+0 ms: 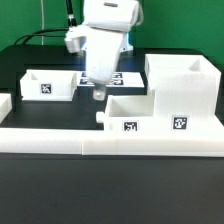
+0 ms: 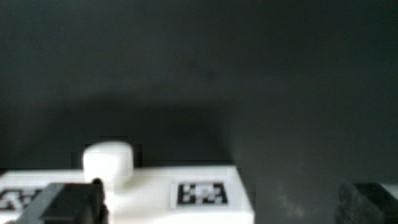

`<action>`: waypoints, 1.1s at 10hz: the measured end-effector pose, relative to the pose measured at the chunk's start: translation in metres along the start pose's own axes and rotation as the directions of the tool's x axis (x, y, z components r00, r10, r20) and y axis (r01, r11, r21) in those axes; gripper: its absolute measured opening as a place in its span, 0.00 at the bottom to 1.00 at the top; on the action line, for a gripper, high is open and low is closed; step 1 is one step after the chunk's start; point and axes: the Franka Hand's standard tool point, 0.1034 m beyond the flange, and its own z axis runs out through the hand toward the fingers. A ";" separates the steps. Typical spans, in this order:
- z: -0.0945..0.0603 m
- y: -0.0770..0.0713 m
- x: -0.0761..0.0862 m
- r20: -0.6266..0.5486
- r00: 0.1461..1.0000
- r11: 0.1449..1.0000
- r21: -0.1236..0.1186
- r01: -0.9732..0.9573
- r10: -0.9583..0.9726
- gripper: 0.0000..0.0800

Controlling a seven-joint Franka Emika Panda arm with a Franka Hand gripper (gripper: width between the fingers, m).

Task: Assemble drawer

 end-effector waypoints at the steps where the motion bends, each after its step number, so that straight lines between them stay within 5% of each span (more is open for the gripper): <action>1: 0.000 0.000 0.003 -0.002 1.000 1.000 0.001 0.004 -0.004 0.81; 8: 0.010 0.011 -0.019 -0.139 0.973 0.982 -0.005 0.188 -0.187 0.81; 9: 0.010 0.016 -0.019 -0.164 0.968 0.981 0.004 0.191 -0.188 0.81; 11: 0.015 0.030 -0.022 -0.241 0.954 0.978 0.060 0.201 -0.181 0.81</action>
Offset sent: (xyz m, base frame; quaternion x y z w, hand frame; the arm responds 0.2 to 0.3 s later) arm 0.0000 0.0000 0.0000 0.0000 0.0650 0.0000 0.9979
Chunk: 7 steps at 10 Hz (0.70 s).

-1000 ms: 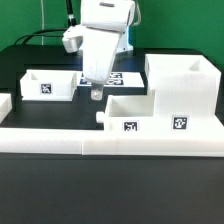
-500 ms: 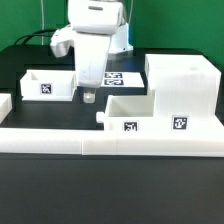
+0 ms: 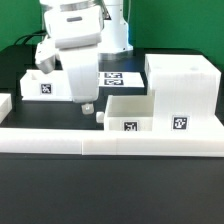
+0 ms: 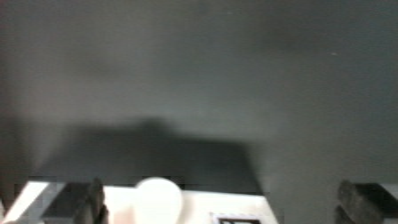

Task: Assemble drawer

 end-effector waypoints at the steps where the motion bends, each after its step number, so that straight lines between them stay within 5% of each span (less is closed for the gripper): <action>1: 0.001 0.002 -0.002 0.008 1.000 1.000 -0.008 -0.001 0.001 0.81; 4: 0.002 0.001 -0.002 0.007 1.000 1.000 -0.004 -0.002 0.002 0.81; 7: 0.001 0.020 0.017 -0.011 0.999 0.999 -0.006 0.031 -0.031 0.81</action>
Offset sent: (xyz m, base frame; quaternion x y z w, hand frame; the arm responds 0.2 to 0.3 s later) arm 0.0000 0.0000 0.0000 0.0000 0.0000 0.0000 1.0000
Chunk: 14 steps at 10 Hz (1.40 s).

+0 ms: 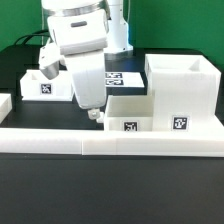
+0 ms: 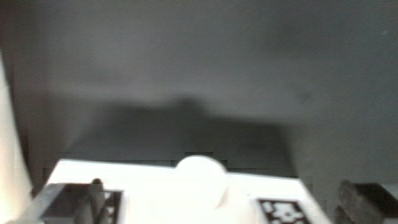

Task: Assemble drawer

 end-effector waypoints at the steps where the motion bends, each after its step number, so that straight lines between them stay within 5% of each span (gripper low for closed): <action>1: 0.001 0.003 0.010 0.003 1.000 1.000 -0.002 -0.009 0.009 0.81; 2: 0.003 0.008 0.019 0.018 1.000 1.000 -0.022 -0.010 0.011 0.81; 6: 0.003 0.007 0.015 0.022 0.999 0.999 -0.022 -0.024 0.024 0.81; 11: 0.005 0.014 0.042 0.016 0.983 0.982 -0.040 -0.184 0.185 0.81; 14: 0.005 0.013 0.037 0.018 0.983 0.983 -0.041 -0.181 0.182 0.81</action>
Offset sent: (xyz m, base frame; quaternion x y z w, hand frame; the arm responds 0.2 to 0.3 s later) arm 0.0000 0.0000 0.0000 0.0000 0.0000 0.0000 1.0000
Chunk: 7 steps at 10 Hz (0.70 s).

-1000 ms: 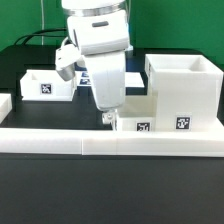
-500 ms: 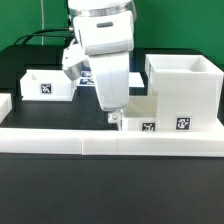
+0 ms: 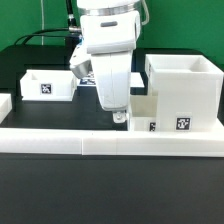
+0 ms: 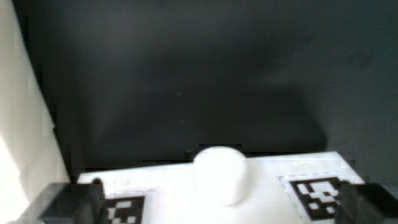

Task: Assemble drawer

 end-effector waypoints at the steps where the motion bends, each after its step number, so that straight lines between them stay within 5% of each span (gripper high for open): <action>1: 0.000 0.000 0.000 0.000 1.000 1.000 0.000 -0.001 0.001 0.81; 7: 0.006 -0.006 0.024 -0.007 0.998 0.997 0.047 0.058 -0.057 0.81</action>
Offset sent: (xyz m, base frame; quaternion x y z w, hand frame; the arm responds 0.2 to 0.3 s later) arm 0.0024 0.0224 -0.0029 0.0189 0.0117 -0.0732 0.9971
